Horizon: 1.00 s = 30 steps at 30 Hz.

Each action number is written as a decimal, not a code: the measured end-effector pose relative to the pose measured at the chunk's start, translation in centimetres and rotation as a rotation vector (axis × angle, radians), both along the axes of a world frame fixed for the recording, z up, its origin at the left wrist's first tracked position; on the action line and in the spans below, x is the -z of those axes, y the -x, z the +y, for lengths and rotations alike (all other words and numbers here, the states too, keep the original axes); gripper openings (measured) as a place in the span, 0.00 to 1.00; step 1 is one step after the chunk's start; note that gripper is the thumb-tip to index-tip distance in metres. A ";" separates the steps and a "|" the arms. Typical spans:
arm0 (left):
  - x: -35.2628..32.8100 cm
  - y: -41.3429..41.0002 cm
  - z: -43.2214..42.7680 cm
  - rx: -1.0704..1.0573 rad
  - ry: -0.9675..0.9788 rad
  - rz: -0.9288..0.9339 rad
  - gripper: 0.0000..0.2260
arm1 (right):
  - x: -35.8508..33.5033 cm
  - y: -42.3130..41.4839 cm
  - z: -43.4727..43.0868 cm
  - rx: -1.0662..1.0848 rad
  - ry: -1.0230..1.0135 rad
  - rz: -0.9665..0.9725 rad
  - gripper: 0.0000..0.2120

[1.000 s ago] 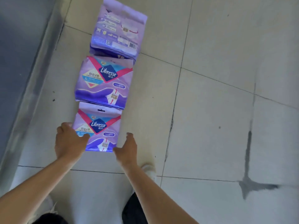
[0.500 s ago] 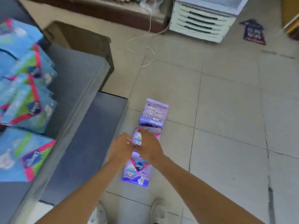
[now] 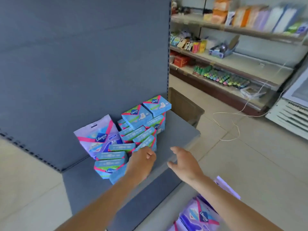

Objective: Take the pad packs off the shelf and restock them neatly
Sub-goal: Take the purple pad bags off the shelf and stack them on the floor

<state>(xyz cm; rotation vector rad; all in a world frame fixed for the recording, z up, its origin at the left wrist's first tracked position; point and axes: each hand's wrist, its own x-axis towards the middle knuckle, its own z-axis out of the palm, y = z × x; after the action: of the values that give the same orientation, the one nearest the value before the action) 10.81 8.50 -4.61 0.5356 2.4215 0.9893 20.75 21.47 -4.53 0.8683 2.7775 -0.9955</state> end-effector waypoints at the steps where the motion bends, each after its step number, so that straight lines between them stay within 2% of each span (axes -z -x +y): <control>1: -0.3 0.9 -1.3 -0.031 0.033 0.028 0.06 | -0.3 1.0 -0.7 -0.022 0.006 0.000 0.27; 7: -0.9 6.5 -8.2 -0.125 0.164 0.205 0.07 | -0.5 5.3 -3.8 -0.105 -0.007 0.035 0.19; 13: -0.7 11.7 -11.8 -0.247 0.280 0.256 0.14 | -0.6 8.4 -5.6 -0.195 -0.031 0.027 0.19; 18: 1.6 14.9 -12.8 -0.403 0.349 0.151 0.16 | -1.4 12.0 -6.8 -0.186 -0.013 0.066 0.24; 23: 4.3 18.4 -13.3 -0.514 0.364 0.036 0.20 | -1.5 14.7 -7.5 -0.207 -0.023 0.092 0.24; 30: 8.0 21.7 -12.7 -0.632 0.192 -0.094 0.26 | -0.4 17.5 -7.7 -0.198 -0.026 0.122 0.24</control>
<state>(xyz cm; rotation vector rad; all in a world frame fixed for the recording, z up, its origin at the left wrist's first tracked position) -10.89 -4.16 -12.56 -0.3638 2.6083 0.9630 3.22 13.80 -4.10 0.5373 2.9119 -1.0114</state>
